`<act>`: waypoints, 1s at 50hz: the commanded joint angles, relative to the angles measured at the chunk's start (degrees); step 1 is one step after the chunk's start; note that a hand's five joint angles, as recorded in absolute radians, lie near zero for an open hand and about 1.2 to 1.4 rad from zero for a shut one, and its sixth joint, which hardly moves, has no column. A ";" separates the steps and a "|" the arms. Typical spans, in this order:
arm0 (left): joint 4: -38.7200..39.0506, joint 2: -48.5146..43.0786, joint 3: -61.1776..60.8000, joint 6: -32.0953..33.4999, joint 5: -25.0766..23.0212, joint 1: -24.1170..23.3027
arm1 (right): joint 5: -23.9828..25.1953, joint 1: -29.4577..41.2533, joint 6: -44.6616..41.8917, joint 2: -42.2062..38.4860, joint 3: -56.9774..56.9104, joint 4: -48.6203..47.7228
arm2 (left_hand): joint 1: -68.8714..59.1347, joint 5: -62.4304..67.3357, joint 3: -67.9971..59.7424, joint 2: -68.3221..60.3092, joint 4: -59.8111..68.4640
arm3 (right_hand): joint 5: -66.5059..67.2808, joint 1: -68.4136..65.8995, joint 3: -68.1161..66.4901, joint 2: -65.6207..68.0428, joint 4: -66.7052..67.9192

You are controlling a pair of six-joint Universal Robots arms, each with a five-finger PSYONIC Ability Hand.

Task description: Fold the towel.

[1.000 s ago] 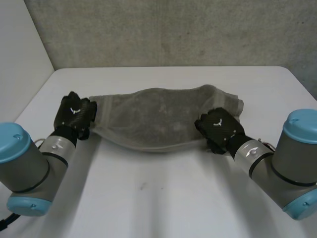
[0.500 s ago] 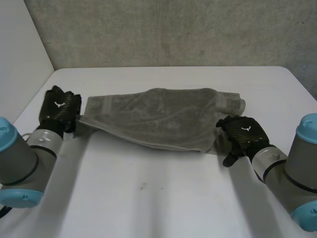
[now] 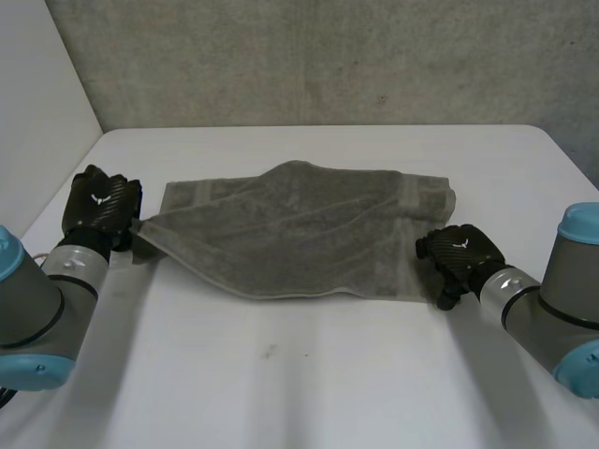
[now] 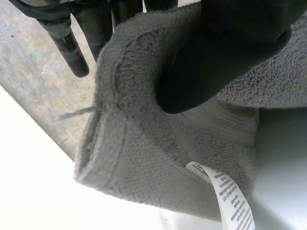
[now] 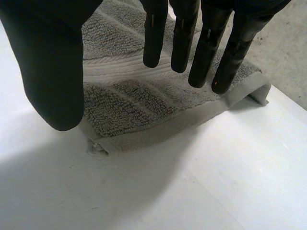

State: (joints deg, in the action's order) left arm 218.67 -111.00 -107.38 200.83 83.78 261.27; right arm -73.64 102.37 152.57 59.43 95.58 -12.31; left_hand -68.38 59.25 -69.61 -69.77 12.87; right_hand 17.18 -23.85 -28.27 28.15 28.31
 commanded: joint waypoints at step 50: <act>-0.18 -0.18 -0.37 0.09 0.16 -0.41 | -0.01 -4.63 0.18 -2.03 -8.48 1.23 | -11.62 10.75 -10.39 -10.23 67.13 | 52.82 -56.15 -51.73 51.85 51.69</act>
State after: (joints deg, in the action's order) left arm 218.52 -111.21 -107.73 200.91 83.93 261.02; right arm -74.07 98.90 152.57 56.82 86.29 -11.92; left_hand -68.38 59.25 -69.62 -69.77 12.87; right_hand 48.60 -57.26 -67.72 67.02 68.13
